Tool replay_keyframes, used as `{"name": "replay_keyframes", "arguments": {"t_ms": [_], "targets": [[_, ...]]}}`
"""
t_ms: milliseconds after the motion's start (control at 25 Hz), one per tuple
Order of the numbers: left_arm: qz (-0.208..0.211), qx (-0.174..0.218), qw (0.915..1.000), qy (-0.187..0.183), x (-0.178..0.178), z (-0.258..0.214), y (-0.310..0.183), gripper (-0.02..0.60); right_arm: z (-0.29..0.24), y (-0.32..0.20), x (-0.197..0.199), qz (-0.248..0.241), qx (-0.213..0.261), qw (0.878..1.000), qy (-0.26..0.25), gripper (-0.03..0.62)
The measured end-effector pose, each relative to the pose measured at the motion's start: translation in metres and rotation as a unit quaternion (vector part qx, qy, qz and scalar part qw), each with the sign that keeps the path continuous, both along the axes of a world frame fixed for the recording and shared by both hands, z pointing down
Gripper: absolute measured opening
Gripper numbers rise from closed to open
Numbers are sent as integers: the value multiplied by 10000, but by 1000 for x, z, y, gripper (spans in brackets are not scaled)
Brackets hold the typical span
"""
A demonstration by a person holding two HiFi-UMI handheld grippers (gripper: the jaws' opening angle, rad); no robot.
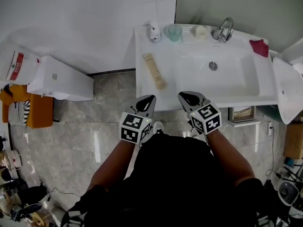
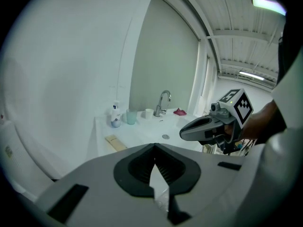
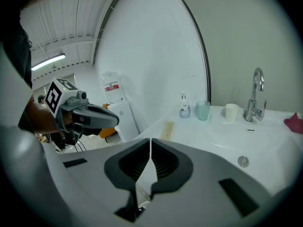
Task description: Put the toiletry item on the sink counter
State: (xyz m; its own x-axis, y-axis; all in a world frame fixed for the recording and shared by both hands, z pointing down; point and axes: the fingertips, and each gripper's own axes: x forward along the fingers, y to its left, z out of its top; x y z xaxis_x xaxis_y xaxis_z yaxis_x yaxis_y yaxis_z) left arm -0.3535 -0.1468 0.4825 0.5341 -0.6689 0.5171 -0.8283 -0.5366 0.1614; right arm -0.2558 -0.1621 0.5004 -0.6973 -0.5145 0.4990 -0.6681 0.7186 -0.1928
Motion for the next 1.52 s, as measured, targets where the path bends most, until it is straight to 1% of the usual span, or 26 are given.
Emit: {"name": "replay_keyframes", "arguments": {"t_ms": [240, 440, 560, 720, 840, 1040, 1200, 1320, 1520], "targets": [[79, -171, 9998, -96, -31, 21, -16, 3, 45, -26, -36, 51, -231, 9987, 454, 5], [106, -294, 9994, -121, -49, 37, -24, 3, 82, -48, -59, 122, -491, 9960, 732, 12], [116, -352, 9993, -104, -55, 41, -29, 3, 102, -59, -69, 148, -726, 9938, 833, 71], [145, -402, 9990, -100, -62, 42, -33, 3, 122, -74, -78, 200, -840, 9907, 1053, 72], [137, -448, 9989, -96, -67, 43, -36, 3, 133, -81, -84, 194, -944, 9883, 1183, 109], [108, -492, 9987, -81, -72, 46, -38, 3, 148, -84, -90, 141, -1051, 9849, 1369, 130], [89, -506, 9987, -34, -72, 47, -36, 3, 157, -86, -92, 70, -973, 9817, 1636, 138], [103, -519, 9986, -43, -72, 47, -33, 3, 159, -85, -93, 14, -982, 9800, 1733, 131], [128, -495, 9987, -41, -70, 45, -32, 3, 159, -85, -94, -26, -984, 9798, 1739, 77]]}}
